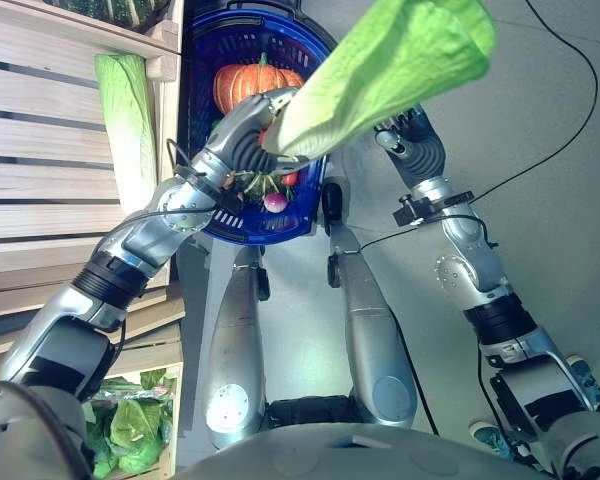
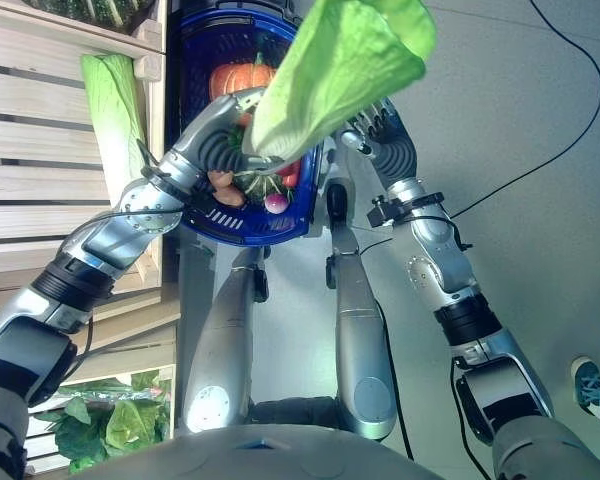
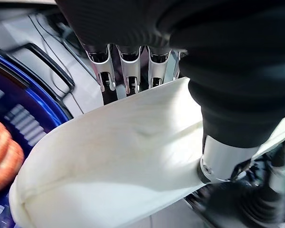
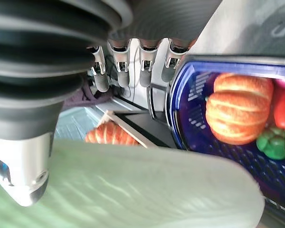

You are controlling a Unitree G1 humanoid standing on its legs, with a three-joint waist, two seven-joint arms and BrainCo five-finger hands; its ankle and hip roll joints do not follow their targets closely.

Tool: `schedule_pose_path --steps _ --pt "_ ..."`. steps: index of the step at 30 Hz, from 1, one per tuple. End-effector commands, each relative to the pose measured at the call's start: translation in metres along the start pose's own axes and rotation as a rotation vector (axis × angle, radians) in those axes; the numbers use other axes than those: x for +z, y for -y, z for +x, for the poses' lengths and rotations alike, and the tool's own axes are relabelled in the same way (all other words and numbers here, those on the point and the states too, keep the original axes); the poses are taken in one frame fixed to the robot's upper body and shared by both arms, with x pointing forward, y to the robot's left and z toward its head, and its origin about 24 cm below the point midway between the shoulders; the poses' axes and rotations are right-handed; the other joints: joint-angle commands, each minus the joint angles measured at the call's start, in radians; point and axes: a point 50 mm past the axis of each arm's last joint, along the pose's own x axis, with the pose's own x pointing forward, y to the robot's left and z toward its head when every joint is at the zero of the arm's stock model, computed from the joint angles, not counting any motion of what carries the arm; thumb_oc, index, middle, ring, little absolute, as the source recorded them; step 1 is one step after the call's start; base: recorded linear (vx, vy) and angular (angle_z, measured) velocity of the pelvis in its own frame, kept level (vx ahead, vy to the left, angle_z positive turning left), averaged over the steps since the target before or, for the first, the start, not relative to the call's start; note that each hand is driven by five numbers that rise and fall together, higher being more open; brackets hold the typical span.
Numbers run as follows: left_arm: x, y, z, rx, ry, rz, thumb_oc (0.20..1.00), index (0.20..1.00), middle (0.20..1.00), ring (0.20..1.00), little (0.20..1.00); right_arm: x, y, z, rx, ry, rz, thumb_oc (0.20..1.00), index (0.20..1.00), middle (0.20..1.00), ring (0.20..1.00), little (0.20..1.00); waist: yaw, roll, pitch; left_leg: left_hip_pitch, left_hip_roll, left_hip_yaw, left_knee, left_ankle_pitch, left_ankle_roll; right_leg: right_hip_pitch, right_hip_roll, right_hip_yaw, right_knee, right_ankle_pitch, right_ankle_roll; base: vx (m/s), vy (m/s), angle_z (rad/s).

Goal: Pick up fruits and vegetables into the basket

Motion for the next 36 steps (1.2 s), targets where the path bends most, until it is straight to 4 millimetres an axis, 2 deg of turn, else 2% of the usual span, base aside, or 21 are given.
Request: schedule_pose_path --steps 1,9,18,22,36 --pt "0.046 0.006 0.009 -0.027 0.262 -0.009 0.2 0.2 0.2 0.2 0.2 0.019 -0.017 -0.002 0.131 0.067 0.018 1.0 1.0 1.0 1.0 1.0 -0.022 0.044 -0.039 -0.025 -0.046 0.002 -0.091 0.062 0.022 0.069 0.027 -0.084 0.023 -0.097 0.059 0.0 0.0 0.0" --pt "0.046 0.015 0.009 -0.119 0.244 -0.017 0.2 0.2 0.2 0.2 0.2 0.025 -0.025 0.002 0.19 0.074 0.03 1.0 1.0 1.0 1.0 1.0 -0.018 0.041 -0.039 -0.03 -0.045 0.002 -0.093 0.066 0.019 0.064 0.029 -0.085 0.02 -0.091 0.062 0.0 0.0 0.0" --pt "0.03 0.022 0.007 -0.205 0.134 0.056 0.2 0.2 0.2 0.2 0.2 0.034 -0.032 0.003 0.262 0.085 0.044 1.0 1.0 1.0 1.0 1.0 -0.018 0.037 -0.039 -0.038 -0.043 0.001 -0.097 0.073 0.019 0.057 0.029 -0.087 0.013 -0.081 0.066 0.0 0.0 0.0" --pt "0.029 0.022 0.007 -0.236 0.131 0.102 0.2 0.2 0.2 0.2 0.2 0.035 -0.034 0.003 0.286 0.082 0.059 1.0 1.0 1.0 1.0 1.0 -0.017 0.034 -0.039 -0.036 -0.041 0.001 -0.1 0.073 0.019 0.059 0.028 -0.088 0.01 -0.08 0.068 0.0 0.0 0.0" --pt "0.024 0.024 0.006 -0.234 0.093 0.15 0.2 0.2 0.2 0.2 0.2 0.036 -0.036 0.001 0.288 0.1 0.08 1.0 1.0 1.0 1.0 1.0 -0.013 0.031 -0.039 -0.033 -0.041 -0.003 -0.098 0.069 0.017 0.064 0.028 -0.092 0.011 -0.084 0.069 0.0 0.0 0.0"
